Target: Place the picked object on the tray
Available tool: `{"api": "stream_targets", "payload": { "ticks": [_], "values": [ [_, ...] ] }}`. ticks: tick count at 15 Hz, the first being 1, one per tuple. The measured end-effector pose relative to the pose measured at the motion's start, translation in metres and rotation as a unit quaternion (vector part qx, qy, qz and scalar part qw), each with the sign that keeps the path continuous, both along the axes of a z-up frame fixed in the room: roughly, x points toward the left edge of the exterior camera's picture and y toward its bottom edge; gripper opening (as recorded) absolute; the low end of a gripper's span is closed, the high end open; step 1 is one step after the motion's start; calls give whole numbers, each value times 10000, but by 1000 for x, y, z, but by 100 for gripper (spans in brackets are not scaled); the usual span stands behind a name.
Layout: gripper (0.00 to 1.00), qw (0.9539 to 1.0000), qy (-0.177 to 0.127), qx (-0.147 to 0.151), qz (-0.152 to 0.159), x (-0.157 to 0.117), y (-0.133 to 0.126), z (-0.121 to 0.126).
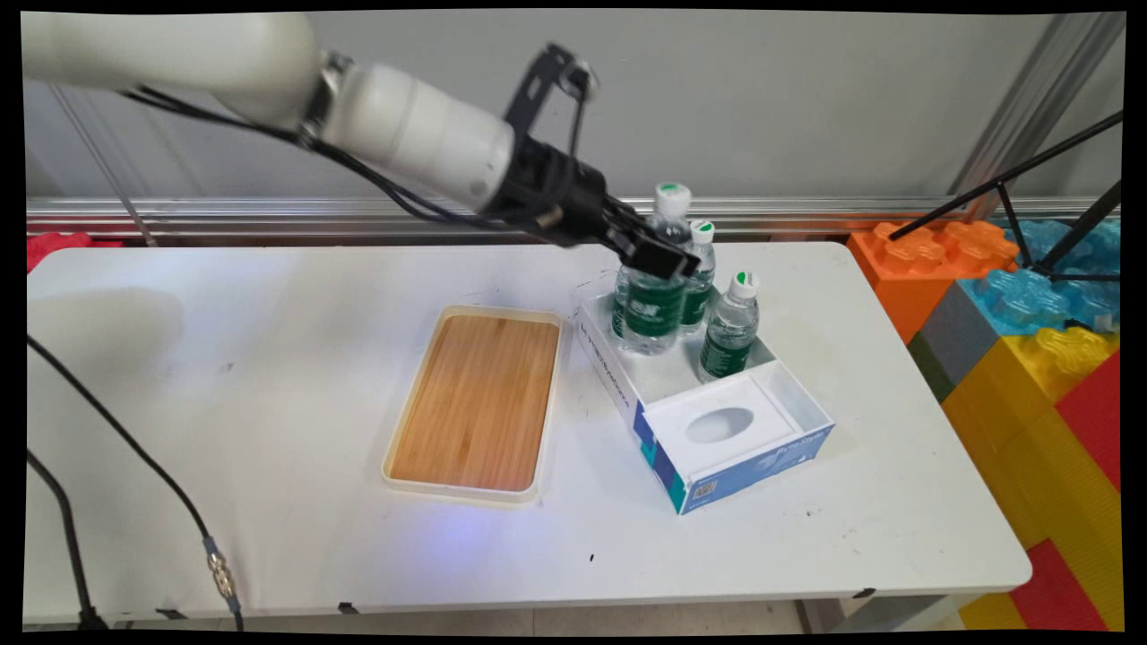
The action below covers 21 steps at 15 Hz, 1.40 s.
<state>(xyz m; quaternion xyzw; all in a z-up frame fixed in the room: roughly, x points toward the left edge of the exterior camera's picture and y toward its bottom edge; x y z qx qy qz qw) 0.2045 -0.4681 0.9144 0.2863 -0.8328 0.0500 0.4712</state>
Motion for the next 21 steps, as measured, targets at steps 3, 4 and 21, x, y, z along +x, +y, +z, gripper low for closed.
{"api": "stream_targets", "payload": {
  "ticks": [3, 4, 21],
  "values": [
    [0, 9997, -153, 200, -26, 33, 11, 25],
    [0, 9994, -190, 271, -35, 45, 15, 29],
    [0, 9929, -577, -260, -1003, 204, -5, 2]
  ]
}}
